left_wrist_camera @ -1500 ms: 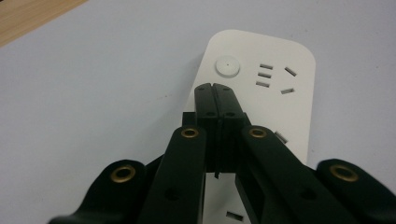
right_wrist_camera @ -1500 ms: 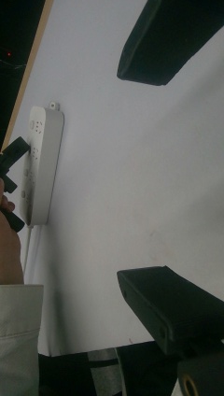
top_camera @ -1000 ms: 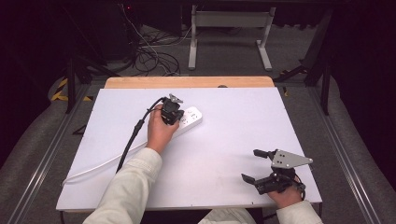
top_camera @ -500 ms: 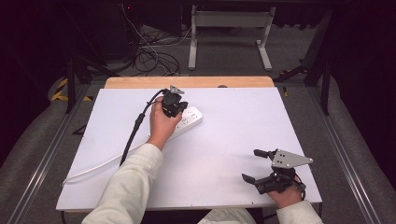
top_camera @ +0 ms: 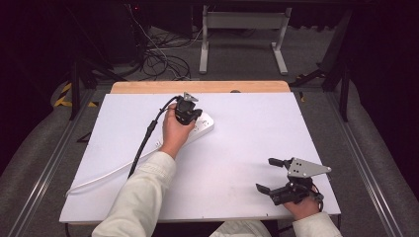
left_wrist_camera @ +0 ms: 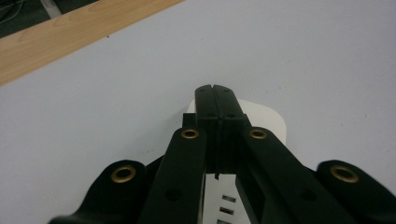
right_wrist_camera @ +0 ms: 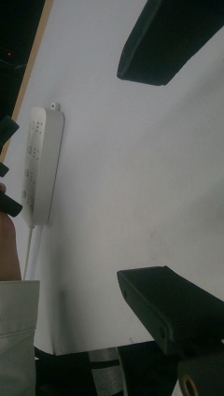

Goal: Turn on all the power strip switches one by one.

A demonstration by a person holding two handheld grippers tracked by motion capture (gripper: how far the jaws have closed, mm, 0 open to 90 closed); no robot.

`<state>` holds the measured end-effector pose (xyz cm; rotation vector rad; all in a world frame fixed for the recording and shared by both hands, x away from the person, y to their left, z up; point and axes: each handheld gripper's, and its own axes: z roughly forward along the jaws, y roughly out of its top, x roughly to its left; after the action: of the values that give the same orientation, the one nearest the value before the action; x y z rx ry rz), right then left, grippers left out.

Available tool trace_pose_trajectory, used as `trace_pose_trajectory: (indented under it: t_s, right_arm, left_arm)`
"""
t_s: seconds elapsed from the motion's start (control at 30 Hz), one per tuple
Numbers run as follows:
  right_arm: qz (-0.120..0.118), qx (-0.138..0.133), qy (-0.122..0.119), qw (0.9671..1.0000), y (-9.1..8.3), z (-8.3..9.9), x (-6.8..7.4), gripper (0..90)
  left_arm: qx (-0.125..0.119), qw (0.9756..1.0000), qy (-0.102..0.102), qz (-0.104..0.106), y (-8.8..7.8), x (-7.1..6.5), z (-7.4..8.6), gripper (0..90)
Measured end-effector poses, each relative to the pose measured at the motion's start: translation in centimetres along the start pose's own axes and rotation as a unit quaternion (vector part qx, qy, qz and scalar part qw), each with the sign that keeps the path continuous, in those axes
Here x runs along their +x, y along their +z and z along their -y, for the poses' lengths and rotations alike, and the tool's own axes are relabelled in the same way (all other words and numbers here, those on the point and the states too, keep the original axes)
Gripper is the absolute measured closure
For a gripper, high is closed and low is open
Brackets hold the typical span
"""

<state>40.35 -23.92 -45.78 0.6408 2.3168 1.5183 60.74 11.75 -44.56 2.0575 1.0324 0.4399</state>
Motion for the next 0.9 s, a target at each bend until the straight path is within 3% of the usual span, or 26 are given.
trace_pose_trajectory:
  t_s: [0.5,0.9]
  right_arm:
    - [-0.002,-0.001,0.001,1.0000,0.0,0.0,0.0,5.0]
    - [-0.002,-0.001,0.000,1.0000,-0.1,0.0,0.0,5.0]
  left_arm:
    - [0.020,0.9997,-0.016,0.003,1.3,0.3,0.6,89.9]
    - [0.017,0.9997,-0.015,-0.003,1.4,0.3,0.5,90.0]
